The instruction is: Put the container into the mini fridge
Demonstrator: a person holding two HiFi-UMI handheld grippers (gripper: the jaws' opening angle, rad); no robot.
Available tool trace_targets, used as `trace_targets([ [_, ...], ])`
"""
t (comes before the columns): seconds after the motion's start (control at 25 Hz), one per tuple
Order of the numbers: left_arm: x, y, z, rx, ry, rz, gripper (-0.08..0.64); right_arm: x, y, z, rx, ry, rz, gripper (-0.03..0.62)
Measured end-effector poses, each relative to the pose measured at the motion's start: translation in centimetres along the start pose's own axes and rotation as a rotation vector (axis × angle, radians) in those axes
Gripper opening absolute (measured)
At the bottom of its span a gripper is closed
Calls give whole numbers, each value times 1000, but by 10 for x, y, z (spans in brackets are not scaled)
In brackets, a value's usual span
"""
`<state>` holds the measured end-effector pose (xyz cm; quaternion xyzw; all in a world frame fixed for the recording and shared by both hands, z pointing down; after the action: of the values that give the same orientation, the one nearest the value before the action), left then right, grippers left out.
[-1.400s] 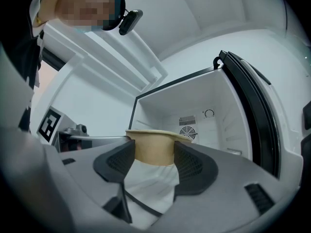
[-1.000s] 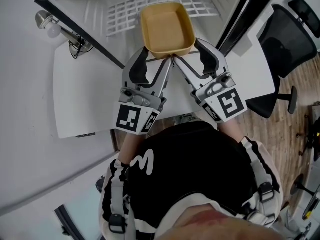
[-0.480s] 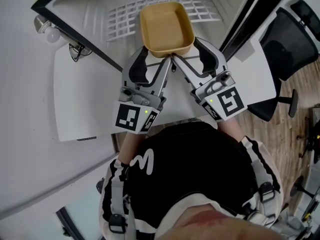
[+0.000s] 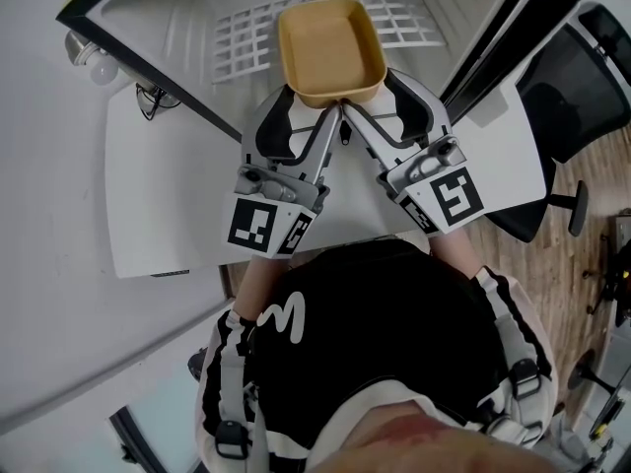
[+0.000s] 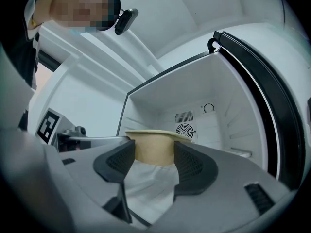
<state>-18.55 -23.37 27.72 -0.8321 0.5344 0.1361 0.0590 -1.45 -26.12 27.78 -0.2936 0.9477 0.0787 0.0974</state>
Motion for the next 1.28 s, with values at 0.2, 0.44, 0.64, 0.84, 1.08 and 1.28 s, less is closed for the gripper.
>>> trace_targets([
  [0.2,5,4,0,-3,1,4,230,5,-4,-1,8,4,-2,259],
  [0.44,11,7,-1,1,6,7,230,9,-10,-2,11,7,-1,259],
  [0.64,18,10,0,4,11,7,230,13,-15,0,21,12,-3,259],
  [0.84,21,12,0,6,10,8,230,17,-19,1,31,14,1,259],
  [1.08,26,17,0,5,17,12,230,23,-23,1,34,28,-1,259],
  [1.28,32,20,-1,1,20,14,230,27,-28,0,41,35,-4,259],
])
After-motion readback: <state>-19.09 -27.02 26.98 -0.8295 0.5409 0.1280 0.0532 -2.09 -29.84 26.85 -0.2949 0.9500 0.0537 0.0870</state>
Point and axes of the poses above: the fingertips, and each gripper's own axes: x forward along the fingers, y to its left, z out of its top, the point moved 9 cm from there along -x, backward along the fingers, and after that the axes turned 8 degrees about z, right-handed, at the moved point
